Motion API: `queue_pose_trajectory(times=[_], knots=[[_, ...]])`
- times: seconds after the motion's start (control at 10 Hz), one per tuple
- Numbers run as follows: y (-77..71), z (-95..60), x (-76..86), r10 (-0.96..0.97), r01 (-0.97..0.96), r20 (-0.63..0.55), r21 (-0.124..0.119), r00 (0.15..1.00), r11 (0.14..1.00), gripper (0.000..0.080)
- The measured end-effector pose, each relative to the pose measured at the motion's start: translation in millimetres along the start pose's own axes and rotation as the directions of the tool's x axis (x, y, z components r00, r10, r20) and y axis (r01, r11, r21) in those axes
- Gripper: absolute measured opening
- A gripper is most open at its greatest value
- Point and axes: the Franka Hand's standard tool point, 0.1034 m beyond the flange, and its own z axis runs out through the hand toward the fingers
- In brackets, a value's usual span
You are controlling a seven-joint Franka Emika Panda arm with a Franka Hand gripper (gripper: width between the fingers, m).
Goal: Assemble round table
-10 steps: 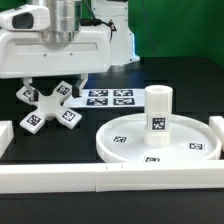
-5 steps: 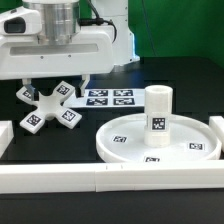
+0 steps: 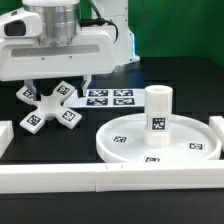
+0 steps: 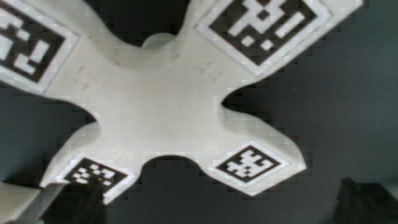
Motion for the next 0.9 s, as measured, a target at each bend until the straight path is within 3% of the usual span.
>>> queue_pose_trajectory(times=[0.3,0.7,0.9], knots=[[27.4,-0.1,-5.5,-0.054,0.054,0.010,0.006,0.998,0.998,0.0648],[24.9,1.6,-5.3,-0.060,0.060,0.013,0.008,0.998,0.998,0.0648],[20.3,11.7,-11.8,-0.072,0.072,0.021,0.008,0.997,0.997,0.0648]])
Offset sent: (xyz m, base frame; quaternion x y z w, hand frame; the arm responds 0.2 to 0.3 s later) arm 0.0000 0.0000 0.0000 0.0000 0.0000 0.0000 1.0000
